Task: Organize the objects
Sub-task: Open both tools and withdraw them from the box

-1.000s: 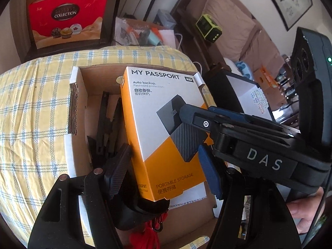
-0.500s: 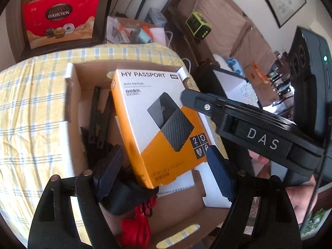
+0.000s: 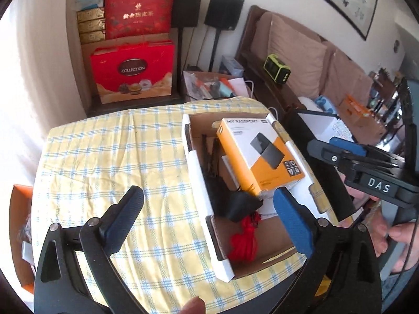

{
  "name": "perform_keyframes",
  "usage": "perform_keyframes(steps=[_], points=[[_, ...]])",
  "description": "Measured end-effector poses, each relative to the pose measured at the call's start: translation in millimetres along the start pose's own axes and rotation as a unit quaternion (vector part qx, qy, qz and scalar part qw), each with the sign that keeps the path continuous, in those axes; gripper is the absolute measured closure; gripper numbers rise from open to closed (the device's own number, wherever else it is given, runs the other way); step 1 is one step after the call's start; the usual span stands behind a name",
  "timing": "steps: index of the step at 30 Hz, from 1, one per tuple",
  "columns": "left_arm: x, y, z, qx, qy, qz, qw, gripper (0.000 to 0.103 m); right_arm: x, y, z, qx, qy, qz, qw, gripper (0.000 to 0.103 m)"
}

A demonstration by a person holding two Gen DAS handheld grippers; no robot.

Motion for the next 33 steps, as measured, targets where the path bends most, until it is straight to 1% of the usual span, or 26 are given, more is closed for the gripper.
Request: perform_keyframes(steps=[2,4,6,11,12,14,16,19,21,23,24,26,29,33], points=[[8.0,-5.5,-4.5,0.0,0.006,-0.005,1.0,0.004,6.5,-4.8,-6.6,-0.006,-0.002,-0.002,1.0,0.027],[15.5,-10.6,-11.3,-0.007,0.016,-0.008,0.9998,0.003,12.7,-8.0,-13.0,-0.014,-0.009,-0.008,1.0,0.019],[22.4,-15.3,-17.8,-0.014,0.027,-0.012,0.9995,0.003,19.4,-13.2,-18.8,-0.021,-0.011,-0.013,1.0,0.016],[36.3,-33.4,-35.8,-0.016,0.031,-0.031,0.9989,0.003,29.8,-29.7,-32.3,-0.038,-0.025,-0.019,0.999,0.011],[38.2,-37.8,-39.5,-0.011,0.037,-0.028,0.9989,0.003,31.2,-33.7,-35.2,-0.042,-0.031,-0.016,0.999,0.009],[41.7,-44.5,-51.9,-0.022,0.045,-0.032,0.9982,0.003,35.0,-40.8,-39.9,-0.047,-0.03,-0.01,0.998,0.007],[43.5,-51.3,-61.8,-0.028,0.041,-0.042,0.9979,0.003,38.0,-47.8,-44.9,-0.052,-0.028,0.003,0.998,0.001],[45.0,-60.8,-70.4,-0.03,0.046,-0.044,0.9975,0.003,40.7,-58.5,-50.1,-0.055,-0.031,0.012,0.998,0.001],[47.0,-68.2,-75.8,-0.03,0.051,-0.046,0.9972,0.003,43.9,-65.8,-53.4,-0.056,-0.039,0.007,0.998,0.001],[51.6,-75.7,-80.9,-0.032,0.05,-0.064,0.9962,0.003,47.3,-73.2,-55.7,-0.055,-0.046,0.002,0.997,0.001],[54.1,-79.4,-82.4,-0.031,0.047,-0.076,0.9955,0.0,49.6,-76.9,-56.6,-0.055,-0.048,-0.001,0.997,0.001],[57.6,-85.0,-85.9,-0.035,0.034,-0.099,0.9939,0.0,52.9,-82.8,-58.8,-0.055,-0.053,-0.006,0.997,0.001],[64.7,-93.6,-88.3,-0.032,0.054,-0.098,0.9932,0.0,56.5,-92.2,-61.9,-0.053,-0.061,-0.011,0.997,0.001],[68.8,-101.1,-94.9,-0.038,0.065,-0.099,0.9923,0.0,59.8,-101.8,-67.1,-0.055,-0.061,-0.006,0.997,0.001]])
Point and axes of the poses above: each gripper's, at about its wrist camera, not at the fingertips, and z roughly the way its jaws point, x to its left, y to its top, the point moved 10 cm from there along z, roughly the way its jaws point, and after that the axes turned 3 degrees about y, right-handed, at the moved point
